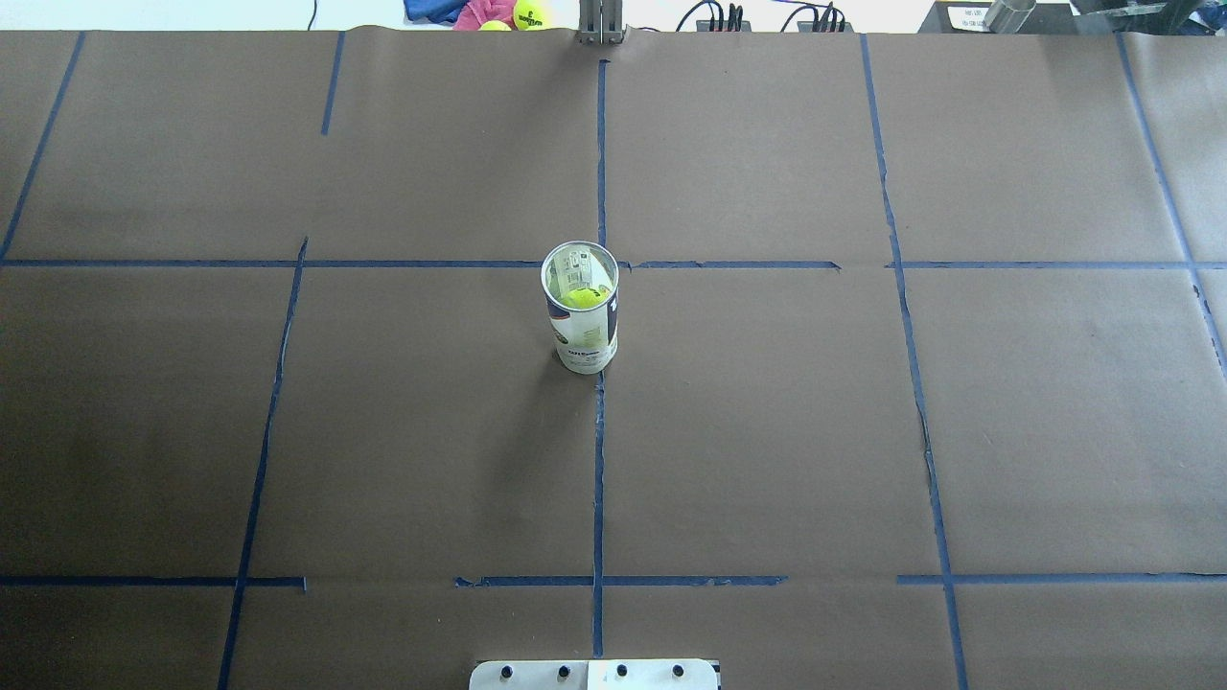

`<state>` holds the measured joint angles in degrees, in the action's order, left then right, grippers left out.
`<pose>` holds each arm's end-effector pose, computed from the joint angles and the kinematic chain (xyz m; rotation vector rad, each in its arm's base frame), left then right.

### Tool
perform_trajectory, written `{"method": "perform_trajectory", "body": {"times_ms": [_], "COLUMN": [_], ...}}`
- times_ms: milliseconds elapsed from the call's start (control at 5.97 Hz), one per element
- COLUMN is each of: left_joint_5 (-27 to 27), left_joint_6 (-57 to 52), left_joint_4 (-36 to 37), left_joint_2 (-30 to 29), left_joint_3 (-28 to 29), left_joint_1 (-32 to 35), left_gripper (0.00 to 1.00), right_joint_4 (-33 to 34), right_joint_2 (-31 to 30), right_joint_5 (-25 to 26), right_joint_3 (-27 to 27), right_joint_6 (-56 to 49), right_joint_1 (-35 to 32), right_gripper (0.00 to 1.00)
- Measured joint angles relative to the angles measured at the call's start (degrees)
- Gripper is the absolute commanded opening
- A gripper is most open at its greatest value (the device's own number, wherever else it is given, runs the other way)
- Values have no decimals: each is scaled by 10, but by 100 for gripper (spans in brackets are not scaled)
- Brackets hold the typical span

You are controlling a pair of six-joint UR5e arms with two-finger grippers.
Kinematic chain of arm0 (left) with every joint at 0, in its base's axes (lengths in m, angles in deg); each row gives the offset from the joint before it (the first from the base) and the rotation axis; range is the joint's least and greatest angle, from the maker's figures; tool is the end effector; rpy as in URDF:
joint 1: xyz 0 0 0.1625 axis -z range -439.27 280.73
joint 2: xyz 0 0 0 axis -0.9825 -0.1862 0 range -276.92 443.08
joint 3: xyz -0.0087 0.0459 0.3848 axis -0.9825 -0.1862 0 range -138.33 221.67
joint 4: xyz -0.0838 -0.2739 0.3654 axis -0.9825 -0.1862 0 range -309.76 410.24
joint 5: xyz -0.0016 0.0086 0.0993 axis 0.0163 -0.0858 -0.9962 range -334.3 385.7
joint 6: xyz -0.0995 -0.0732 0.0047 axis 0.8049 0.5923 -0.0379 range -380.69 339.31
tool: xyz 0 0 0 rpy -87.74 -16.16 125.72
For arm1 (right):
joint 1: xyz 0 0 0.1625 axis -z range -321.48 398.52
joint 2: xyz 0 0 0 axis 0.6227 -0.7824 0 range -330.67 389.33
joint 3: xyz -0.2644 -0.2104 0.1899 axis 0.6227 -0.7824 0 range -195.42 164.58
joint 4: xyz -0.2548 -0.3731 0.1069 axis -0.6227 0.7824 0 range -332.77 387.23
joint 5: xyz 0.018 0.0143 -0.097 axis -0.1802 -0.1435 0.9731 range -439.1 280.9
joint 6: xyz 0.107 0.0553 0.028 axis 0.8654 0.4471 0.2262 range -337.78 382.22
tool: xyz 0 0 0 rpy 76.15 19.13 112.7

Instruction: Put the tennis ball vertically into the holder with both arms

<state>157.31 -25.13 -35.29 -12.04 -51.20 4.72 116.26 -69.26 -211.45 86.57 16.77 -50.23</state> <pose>0.0098 -0.5824 0.5729 0.0489 0.7279 0.1965 0.0392 -0.4933 0.6029 0.0999 -0.7363 -0.1399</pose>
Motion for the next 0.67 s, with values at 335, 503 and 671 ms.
{"method": "perform_trajectory", "body": {"times_ms": [335, 503, 671], "left_joint_5": [46, 52, 52], "left_joint_6": [-5, -4, -5], "left_joint_4": [-1, -2, -7], "left_joint_2": [80, 96, 101], "left_joint_3": [-24, -29, -32], "left_joint_1": [52, 64, 68], "left_gripper": [100, 100, 100], "right_joint_4": [0, -1, -1], "right_joint_2": [0, 0, 0], "right_joint_5": [0, 1, 1], "right_joint_3": [-1, 0, 1], "right_joint_6": [-1, -3, -7], "right_joint_1": [0, 0, 0], "right_gripper": [100, 100, 100]}}
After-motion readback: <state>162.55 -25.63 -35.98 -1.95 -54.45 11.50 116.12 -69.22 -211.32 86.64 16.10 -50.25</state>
